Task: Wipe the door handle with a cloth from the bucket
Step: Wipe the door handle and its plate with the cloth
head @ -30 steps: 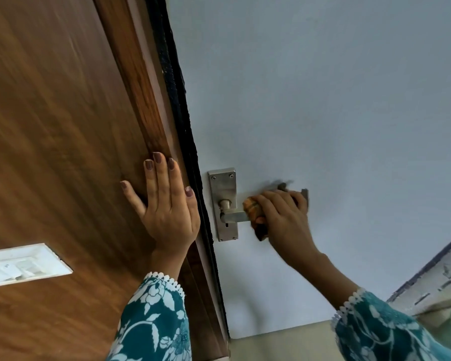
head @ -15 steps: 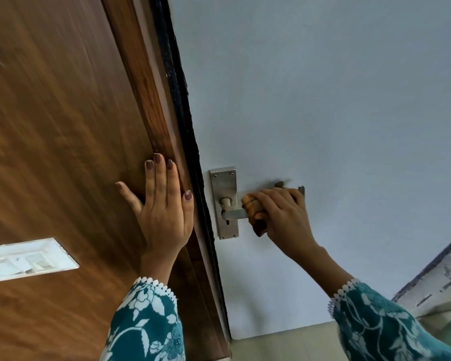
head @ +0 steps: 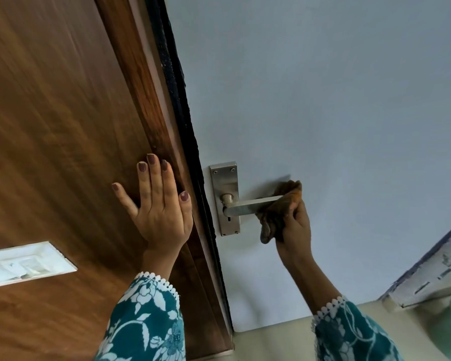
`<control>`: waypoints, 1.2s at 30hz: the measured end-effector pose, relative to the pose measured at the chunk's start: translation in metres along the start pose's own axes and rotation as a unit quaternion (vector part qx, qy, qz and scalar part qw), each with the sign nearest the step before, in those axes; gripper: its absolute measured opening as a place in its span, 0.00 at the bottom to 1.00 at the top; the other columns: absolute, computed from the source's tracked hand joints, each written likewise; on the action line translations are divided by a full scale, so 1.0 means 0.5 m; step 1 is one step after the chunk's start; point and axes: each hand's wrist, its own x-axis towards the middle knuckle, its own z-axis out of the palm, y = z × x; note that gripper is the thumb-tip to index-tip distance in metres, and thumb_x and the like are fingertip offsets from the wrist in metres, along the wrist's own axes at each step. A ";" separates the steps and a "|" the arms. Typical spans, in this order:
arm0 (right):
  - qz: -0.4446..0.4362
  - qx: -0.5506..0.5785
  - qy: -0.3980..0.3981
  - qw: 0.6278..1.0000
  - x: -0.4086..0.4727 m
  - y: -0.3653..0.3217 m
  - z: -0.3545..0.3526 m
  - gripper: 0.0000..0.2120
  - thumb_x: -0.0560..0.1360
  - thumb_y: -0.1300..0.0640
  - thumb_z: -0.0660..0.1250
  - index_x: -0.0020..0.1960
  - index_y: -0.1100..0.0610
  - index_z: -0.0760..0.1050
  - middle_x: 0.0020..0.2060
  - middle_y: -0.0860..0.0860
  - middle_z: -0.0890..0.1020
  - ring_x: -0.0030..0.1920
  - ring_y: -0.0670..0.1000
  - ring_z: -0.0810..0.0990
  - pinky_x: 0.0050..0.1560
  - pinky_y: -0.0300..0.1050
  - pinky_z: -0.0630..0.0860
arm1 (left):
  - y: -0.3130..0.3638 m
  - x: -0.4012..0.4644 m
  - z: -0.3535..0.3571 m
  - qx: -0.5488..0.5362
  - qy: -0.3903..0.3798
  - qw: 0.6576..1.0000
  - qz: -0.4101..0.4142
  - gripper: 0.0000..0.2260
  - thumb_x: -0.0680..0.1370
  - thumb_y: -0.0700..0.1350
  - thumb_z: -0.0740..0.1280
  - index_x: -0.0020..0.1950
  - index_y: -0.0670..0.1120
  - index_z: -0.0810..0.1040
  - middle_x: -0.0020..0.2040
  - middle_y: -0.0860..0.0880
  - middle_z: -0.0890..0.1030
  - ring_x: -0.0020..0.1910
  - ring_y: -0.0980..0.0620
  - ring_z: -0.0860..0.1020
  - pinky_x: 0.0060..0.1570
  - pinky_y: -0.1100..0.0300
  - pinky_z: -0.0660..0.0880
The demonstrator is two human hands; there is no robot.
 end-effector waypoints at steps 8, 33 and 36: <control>0.192 0.216 0.045 0.956 -0.066 0.046 0.127 0.18 0.80 0.62 0.54 0.70 0.55 0.66 0.66 0.63 0.73 0.64 0.65 0.73 0.62 0.63 0.71 | -0.003 -0.001 -0.007 0.006 -0.023 1.000 0.007 0.25 0.82 0.49 0.46 0.78 0.45 0.47 0.79 0.53 0.43 0.78 0.52 0.47 0.72 0.42 0.39; 0.195 0.173 0.103 0.960 -0.051 0.013 0.106 0.15 0.81 0.65 0.54 0.66 0.61 0.70 0.56 0.58 0.79 0.54 0.56 0.80 0.61 0.56 0.74 | 0.000 -0.003 0.003 0.002 0.008 1.000 0.005 0.24 0.82 0.49 0.47 0.78 0.46 0.50 0.79 0.53 0.45 0.77 0.52 0.50 0.73 0.43 0.41; 0.229 0.183 0.089 0.952 -0.062 0.016 0.117 0.15 0.81 0.66 0.53 0.64 0.61 0.71 0.59 0.61 0.78 0.57 0.61 0.79 0.61 0.59 0.74 | -0.001 -0.003 0.000 0.000 0.010 1.000 0.009 0.24 0.82 0.49 0.47 0.78 0.46 0.49 0.79 0.53 0.45 0.77 0.52 0.49 0.73 0.43 0.41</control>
